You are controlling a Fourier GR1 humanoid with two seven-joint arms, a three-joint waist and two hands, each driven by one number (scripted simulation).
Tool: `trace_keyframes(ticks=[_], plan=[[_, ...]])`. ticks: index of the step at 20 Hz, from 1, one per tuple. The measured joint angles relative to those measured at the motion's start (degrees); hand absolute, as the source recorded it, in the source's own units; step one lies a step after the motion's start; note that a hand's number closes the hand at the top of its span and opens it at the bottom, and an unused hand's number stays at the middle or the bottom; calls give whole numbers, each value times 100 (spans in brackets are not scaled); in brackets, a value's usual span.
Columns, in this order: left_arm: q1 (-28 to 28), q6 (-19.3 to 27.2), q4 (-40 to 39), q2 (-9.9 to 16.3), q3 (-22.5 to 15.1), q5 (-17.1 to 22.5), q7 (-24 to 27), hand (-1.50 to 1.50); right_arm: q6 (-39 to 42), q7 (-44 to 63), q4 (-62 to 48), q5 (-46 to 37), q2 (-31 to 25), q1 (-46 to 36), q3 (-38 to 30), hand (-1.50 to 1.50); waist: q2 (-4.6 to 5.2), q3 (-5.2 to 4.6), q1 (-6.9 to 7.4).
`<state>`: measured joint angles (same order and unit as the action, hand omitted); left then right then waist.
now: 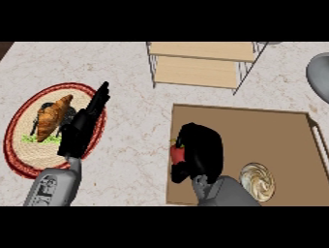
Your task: Pick the bell pepper from the tray and place it in the tiered shelf
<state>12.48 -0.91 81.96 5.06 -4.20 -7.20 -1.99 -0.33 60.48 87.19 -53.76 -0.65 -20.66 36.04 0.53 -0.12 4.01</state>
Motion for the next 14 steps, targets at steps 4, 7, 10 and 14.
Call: trace_keyframes(ticks=[4,7,10,14], plan=[[94,-74,-76,-46,-81,-4,21,0,-188,291,-354,547,-23,-768,704,150,7,-2,152],[128,-77,-145,-86,-117,-24,63,0,-434,425,-457,895,-14,-1269,1017,150,6,1,197],[157,-62,-211,-102,-123,-47,63,0,-899,413,-342,1041,-2,-1631,1070,150,-11,5,202],[165,-35,-246,-107,-105,-60,68,0,-1535,403,-250,984,-2,-2113,1073,150,-40,5,173]])
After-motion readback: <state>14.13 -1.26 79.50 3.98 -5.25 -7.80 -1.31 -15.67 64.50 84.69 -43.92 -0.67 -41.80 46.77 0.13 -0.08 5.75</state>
